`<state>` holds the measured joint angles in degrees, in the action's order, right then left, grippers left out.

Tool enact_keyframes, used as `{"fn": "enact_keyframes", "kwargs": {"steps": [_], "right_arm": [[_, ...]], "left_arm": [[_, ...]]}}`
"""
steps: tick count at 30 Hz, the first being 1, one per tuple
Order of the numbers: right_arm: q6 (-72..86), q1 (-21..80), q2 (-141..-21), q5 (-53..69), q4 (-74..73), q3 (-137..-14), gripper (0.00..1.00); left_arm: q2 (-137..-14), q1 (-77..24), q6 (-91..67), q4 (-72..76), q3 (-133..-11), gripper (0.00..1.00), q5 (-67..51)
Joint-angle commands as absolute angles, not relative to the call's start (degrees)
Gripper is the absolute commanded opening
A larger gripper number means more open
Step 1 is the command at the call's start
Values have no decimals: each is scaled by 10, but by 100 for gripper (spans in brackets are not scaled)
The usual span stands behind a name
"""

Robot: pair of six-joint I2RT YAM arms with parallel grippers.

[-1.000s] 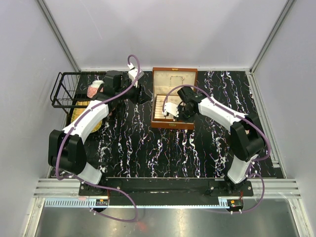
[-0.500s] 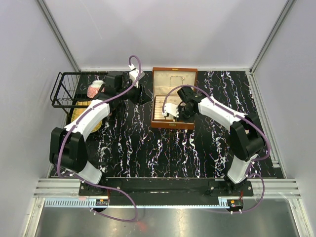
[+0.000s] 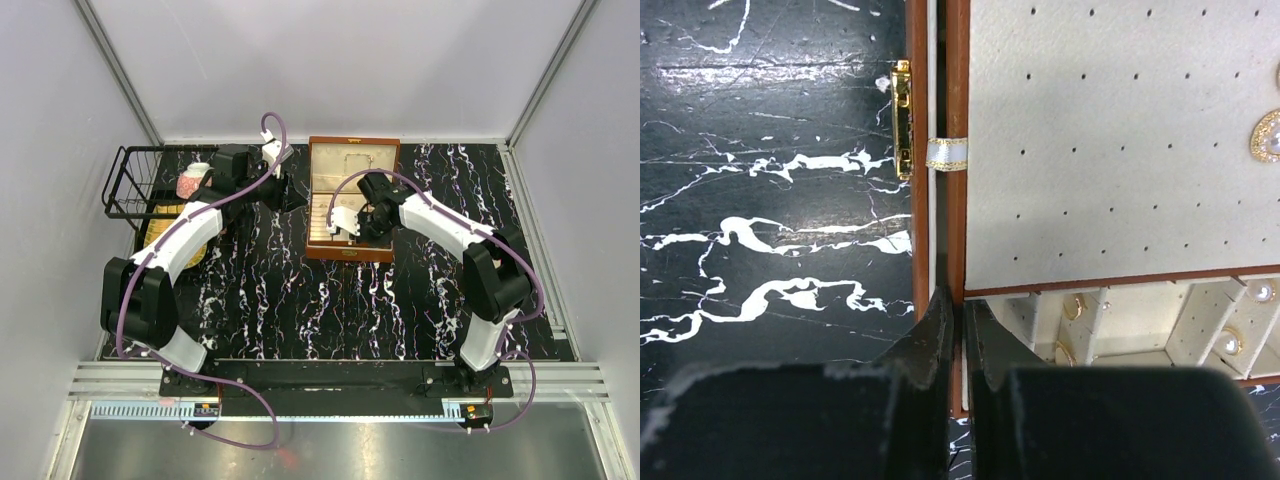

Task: Organize the mixed jewelry

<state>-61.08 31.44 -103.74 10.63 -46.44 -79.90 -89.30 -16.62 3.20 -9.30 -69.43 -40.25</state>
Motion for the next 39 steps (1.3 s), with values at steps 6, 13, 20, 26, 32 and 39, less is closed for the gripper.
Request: {"fn": "enact_keyframes", "kwargs": {"steps": [6, 13, 20, 26, 32, 39], "right_arm": [[-624, 312, -1043, 141, -430, -838, 0], [-620, 311, -1051, 143, -428, -830, 0], [-613, 312, -1036, 147, -424, -813, 3], [-602, 312, -1018, 153, -425, -805, 7], [-596, 312, -1013, 155, -426, -804, 11], [-589, 312, -1005, 156, -426, -813, 12]], "left_arm": [[-893, -168, 42, -65, -715, 47, -412], [-892, -167, 45, -68, -710, 47, -414], [-893, -168, 47, -67, -708, 47, -415], [-898, -168, 47, -66, -710, 47, -417], [-898, -168, 45, -67, -708, 47, -417], [-894, -168, 49, -66, -703, 47, -415]]}}
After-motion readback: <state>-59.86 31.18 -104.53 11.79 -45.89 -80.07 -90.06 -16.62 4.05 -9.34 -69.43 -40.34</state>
